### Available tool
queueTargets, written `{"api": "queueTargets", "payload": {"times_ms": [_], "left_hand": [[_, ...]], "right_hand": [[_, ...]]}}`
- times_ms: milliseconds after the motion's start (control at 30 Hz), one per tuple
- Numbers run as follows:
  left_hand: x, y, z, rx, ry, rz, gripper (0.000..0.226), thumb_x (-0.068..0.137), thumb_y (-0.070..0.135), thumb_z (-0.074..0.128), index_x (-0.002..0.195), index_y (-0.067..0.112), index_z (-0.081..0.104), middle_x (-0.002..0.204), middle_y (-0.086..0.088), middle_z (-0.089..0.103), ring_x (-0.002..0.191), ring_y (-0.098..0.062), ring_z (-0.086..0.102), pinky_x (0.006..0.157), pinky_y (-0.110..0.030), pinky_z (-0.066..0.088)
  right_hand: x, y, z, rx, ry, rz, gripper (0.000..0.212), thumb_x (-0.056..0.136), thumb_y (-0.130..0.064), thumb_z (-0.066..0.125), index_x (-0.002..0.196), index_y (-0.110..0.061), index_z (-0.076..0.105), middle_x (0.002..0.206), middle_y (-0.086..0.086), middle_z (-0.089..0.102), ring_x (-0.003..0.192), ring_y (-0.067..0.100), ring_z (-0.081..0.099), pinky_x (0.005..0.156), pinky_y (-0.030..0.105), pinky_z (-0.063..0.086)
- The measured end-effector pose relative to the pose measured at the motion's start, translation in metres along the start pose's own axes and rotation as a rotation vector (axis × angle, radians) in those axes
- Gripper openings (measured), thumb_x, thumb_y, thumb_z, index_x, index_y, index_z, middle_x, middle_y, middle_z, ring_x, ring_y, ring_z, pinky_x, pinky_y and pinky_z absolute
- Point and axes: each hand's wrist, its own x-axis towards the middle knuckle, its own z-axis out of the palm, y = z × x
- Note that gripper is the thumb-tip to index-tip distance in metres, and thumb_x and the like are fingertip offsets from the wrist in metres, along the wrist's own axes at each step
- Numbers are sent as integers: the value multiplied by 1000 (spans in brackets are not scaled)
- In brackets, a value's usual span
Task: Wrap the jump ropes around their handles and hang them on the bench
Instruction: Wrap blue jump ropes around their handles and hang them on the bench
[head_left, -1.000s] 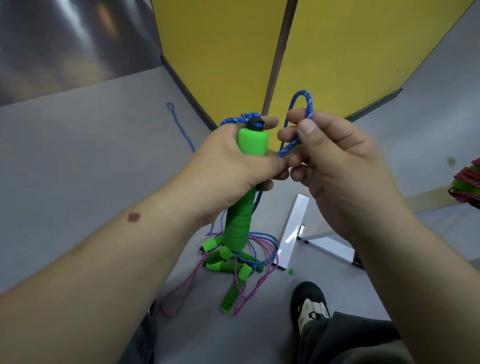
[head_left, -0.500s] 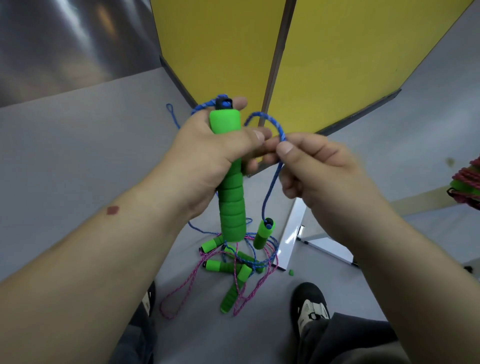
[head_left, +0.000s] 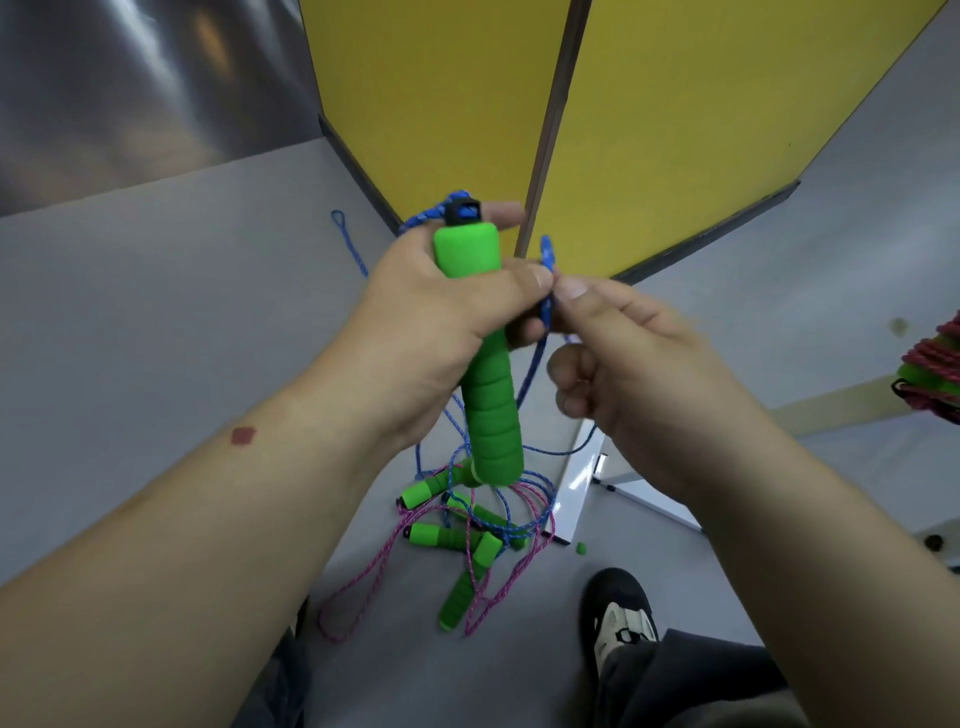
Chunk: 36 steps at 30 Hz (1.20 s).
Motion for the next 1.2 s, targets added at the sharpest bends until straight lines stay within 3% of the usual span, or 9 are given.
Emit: {"api": "queueTargets", "payload": {"times_ms": [100,167,333,467,633,800,900,1033,1200], "left_hand": [[4,7,-8,-77,87,-4,38,94,1,70,128,13,58,80,-9,75,73,-25,66,56,-28,55],[6,8,-14,-49,127,6,40,93,2,71,130,13,58,85,-8,76,80,-25,70,56,-27,54],[0,0,-11,193,-37,-78,49,89,-1,73,131,18,59,91,-3,78,80,-13,73,55,-24,53],[-5,-13,1,398,-146,-49,38,82,12,73,119,21,68,91,-22,73,80,-37,72,64,-41,57],[-3,-3,4,132,-20,-47,38,93,-2,70,127,11,61,72,-2,72,60,-15,66,57,-26,54],[1,12,-1,-136,83,-115,31,93,0,69,120,13,63,83,-4,77,76,-18,77,53,-21,55],[1,16,-5,-157,113,-123,31,94,1,68,122,13,63,83,-2,78,80,-17,79,51,-19,54],[0,16,-5,-131,104,-134,33,92,2,70,123,12,63,83,-2,78,78,-16,78,51,-20,54],[3,10,-9,9,104,-114,37,93,10,74,127,12,59,87,-5,73,71,-18,70,52,-23,51]], "right_hand": [[-2,4,0,-198,-138,61,18,98,-28,59,95,-21,76,88,-2,72,61,11,50,54,26,43],[-3,3,1,-280,-117,16,17,101,-20,58,96,-18,75,83,-3,72,61,12,50,55,26,43],[-1,-7,0,-60,25,-154,19,103,-13,54,99,-15,72,83,3,69,56,14,48,51,24,41],[0,-13,-2,68,71,-156,16,102,-15,54,103,-15,70,84,0,68,52,12,48,50,23,41],[1,-6,-5,40,60,-90,13,98,-21,60,98,-21,73,81,-2,70,55,13,45,51,26,36],[-1,2,-5,-212,-196,51,18,89,-34,62,92,-24,76,97,13,71,62,13,50,57,28,42],[-2,2,-4,-306,-206,-24,16,89,-29,64,91,-17,74,85,15,65,63,10,49,58,27,42],[-3,1,-3,-289,-194,-40,10,94,-24,67,87,-20,73,68,-6,59,62,10,47,56,24,41],[3,2,-2,-121,14,-97,19,92,-31,54,81,-23,67,69,11,56,54,17,48,54,29,41]]}}
